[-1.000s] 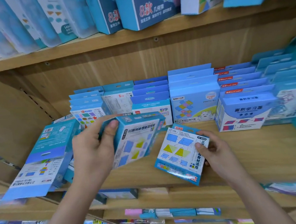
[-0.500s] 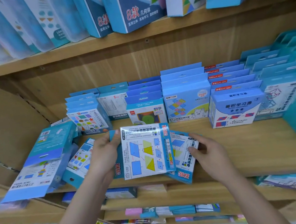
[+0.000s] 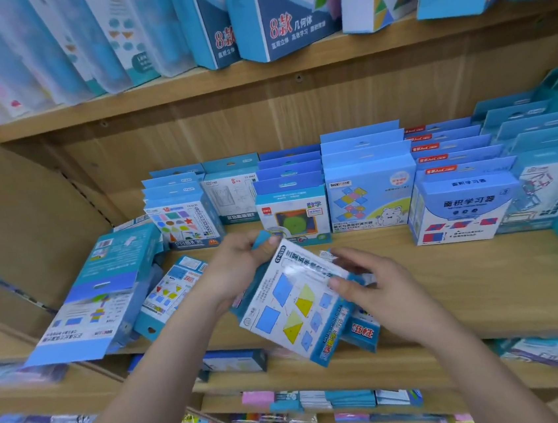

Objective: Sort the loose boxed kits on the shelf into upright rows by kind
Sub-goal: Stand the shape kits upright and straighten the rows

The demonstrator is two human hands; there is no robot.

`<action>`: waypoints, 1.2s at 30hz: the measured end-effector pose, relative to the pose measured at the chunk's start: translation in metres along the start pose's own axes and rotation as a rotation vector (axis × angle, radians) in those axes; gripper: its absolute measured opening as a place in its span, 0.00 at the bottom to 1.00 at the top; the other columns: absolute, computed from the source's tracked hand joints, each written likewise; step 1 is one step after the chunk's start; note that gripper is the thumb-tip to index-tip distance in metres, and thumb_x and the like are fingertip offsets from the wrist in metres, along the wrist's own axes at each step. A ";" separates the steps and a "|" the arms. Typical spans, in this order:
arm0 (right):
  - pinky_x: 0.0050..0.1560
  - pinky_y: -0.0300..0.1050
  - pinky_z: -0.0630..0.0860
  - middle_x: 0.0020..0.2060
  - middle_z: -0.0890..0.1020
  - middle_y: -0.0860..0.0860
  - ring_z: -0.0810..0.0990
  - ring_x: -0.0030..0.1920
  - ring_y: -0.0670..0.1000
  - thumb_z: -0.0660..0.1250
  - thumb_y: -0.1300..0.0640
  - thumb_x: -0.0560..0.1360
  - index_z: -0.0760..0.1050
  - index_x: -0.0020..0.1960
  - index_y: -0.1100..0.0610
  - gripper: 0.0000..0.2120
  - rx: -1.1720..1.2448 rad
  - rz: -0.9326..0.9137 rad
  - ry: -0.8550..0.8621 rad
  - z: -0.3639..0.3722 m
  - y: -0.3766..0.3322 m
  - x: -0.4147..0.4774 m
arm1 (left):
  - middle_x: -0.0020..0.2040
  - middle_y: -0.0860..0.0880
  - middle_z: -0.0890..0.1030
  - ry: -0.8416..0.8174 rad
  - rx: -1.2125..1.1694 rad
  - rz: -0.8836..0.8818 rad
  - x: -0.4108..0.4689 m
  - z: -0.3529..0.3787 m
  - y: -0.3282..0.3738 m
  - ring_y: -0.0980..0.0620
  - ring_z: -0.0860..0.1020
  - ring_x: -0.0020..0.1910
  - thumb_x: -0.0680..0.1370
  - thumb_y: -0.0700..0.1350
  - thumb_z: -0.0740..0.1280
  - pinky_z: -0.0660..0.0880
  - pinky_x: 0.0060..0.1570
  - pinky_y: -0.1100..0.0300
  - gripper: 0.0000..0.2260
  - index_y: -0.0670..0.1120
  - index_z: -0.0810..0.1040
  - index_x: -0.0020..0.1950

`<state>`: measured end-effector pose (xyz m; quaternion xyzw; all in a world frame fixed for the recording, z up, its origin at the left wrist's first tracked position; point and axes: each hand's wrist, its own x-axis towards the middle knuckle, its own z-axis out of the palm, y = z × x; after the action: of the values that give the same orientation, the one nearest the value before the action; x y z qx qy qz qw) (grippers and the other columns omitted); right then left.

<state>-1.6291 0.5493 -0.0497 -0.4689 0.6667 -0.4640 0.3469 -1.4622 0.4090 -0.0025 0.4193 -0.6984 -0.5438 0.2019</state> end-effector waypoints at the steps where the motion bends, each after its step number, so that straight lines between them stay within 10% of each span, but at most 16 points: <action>1: 0.54 0.40 0.77 0.52 0.80 0.37 0.78 0.52 0.36 0.69 0.50 0.74 0.74 0.63 0.43 0.18 -0.029 -0.003 -0.016 0.004 -0.002 0.002 | 0.42 0.41 0.84 -0.011 0.015 0.020 0.001 0.001 0.004 0.48 0.81 0.38 0.79 0.47 0.64 0.75 0.42 0.55 0.11 0.42 0.81 0.42; 4: 0.43 0.28 0.74 0.48 0.82 0.40 0.78 0.46 0.33 0.70 0.56 0.74 0.77 0.58 0.47 0.14 0.007 0.005 0.051 0.007 -0.004 0.005 | 0.42 0.46 0.84 0.120 0.181 0.139 0.011 0.004 0.012 0.53 0.81 0.39 0.77 0.47 0.68 0.75 0.41 0.58 0.09 0.43 0.82 0.44; 10: 0.35 0.34 0.77 0.42 0.83 0.47 0.81 0.39 0.37 0.69 0.60 0.74 0.76 0.47 0.48 0.07 0.231 0.054 0.241 0.001 0.010 -0.008 | 0.53 0.58 0.77 0.411 0.293 0.240 0.001 0.007 -0.004 0.60 0.75 0.50 0.74 0.52 0.69 0.73 0.48 0.63 0.18 0.53 0.71 0.62; 18: 0.26 0.34 0.75 0.41 0.82 0.52 0.80 0.38 0.49 0.67 0.58 0.75 0.73 0.54 0.60 0.09 0.536 0.160 0.669 -0.059 0.027 -0.031 | 0.55 0.63 0.78 0.047 0.354 0.104 -0.023 0.047 -0.075 0.61 0.77 0.55 0.74 0.51 0.71 0.76 0.55 0.59 0.16 0.61 0.73 0.59; 28: 0.25 0.38 0.75 0.39 0.83 0.52 0.81 0.34 0.45 0.67 0.57 0.76 0.74 0.51 0.53 0.05 0.416 0.247 0.408 -0.028 0.030 -0.021 | 0.57 0.55 0.80 0.138 0.673 0.212 -0.028 0.063 -0.079 0.56 0.73 0.56 0.76 0.53 0.66 0.66 0.47 0.70 0.19 0.59 0.72 0.67; 36: 0.38 0.49 0.79 0.46 0.83 0.48 0.82 0.43 0.50 0.58 0.41 0.77 0.74 0.56 0.51 0.16 -0.396 0.287 0.180 -0.020 0.032 -0.005 | 0.58 0.56 0.78 0.171 0.823 0.279 -0.035 0.059 -0.084 0.54 0.69 0.55 0.79 0.50 0.60 0.64 0.49 0.67 0.18 0.57 0.69 0.70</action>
<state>-1.6550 0.5643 -0.0732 -0.3850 0.8326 -0.3102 0.2498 -1.4548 0.4672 -0.0940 0.4101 -0.8873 -0.1514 0.1468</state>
